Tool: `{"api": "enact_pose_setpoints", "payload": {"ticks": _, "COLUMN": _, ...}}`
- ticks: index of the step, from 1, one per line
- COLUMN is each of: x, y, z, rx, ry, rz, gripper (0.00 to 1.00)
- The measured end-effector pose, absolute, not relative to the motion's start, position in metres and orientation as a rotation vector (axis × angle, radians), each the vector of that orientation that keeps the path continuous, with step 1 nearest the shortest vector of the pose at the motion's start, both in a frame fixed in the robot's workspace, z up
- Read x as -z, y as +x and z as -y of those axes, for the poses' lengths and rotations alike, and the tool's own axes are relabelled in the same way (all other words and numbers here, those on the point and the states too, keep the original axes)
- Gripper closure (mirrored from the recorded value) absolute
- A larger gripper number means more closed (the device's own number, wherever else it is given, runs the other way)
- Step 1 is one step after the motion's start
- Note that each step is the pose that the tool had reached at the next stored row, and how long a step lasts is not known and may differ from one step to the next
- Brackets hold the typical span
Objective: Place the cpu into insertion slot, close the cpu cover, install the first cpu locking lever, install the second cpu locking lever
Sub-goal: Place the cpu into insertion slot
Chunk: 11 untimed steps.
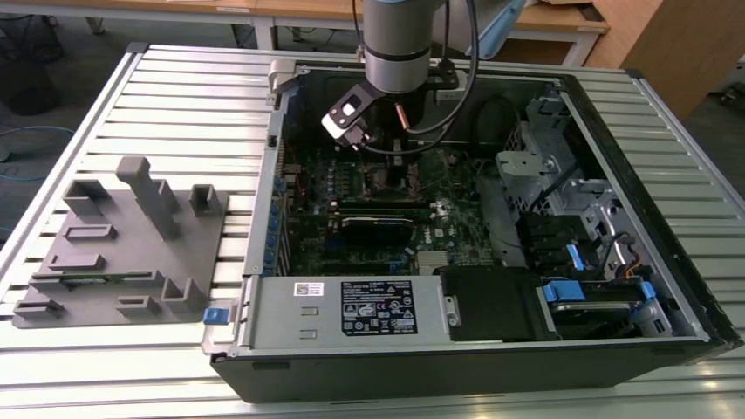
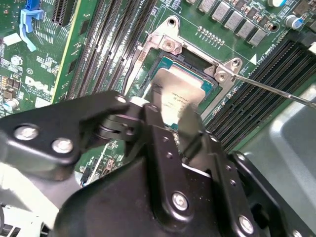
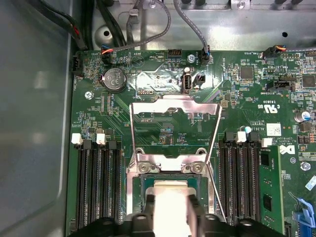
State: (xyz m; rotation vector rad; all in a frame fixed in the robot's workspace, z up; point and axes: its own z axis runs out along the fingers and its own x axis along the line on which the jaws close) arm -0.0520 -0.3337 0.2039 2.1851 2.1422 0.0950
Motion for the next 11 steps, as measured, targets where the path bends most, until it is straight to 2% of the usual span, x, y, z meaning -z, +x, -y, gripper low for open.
{"api": "enact_pose_setpoints", "payload": {"ticks": 1, "x": -0.2039, "y": -0.0520, "z": 0.3338, "rx": -0.095, "ry": 2.185, "rz": -2.142, "gripper": 0.64}}
{"api": "enact_pose_setpoints", "payload": {"ticks": 4, "x": -0.2041, "y": -0.0520, "z": 0.3337, "rx": -0.095, "ry": 2.185, "rz": -2.142, "gripper": 0.76}}
{"api": "enact_pose_setpoints", "payload": {"ticks": 5, "x": -0.2041, "y": -0.0520, "z": 0.3338, "rx": -0.095, "ry": 2.185, "rz": -2.142, "gripper": 0.76}}
{"api": "enact_pose_setpoints", "payload": {"ticks": 7, "x": -0.2042, "y": -0.0520, "z": 0.3337, "rx": -0.095, "ry": 2.185, "rz": -2.142, "gripper": 0.88}}
{"api": "enact_pose_setpoints", "payload": {"ticks": 11, "x": -0.2044, "y": -0.0520, "z": 0.3338, "rx": -0.095, "ry": 2.185, "rz": -2.142, "gripper": 0.89}}
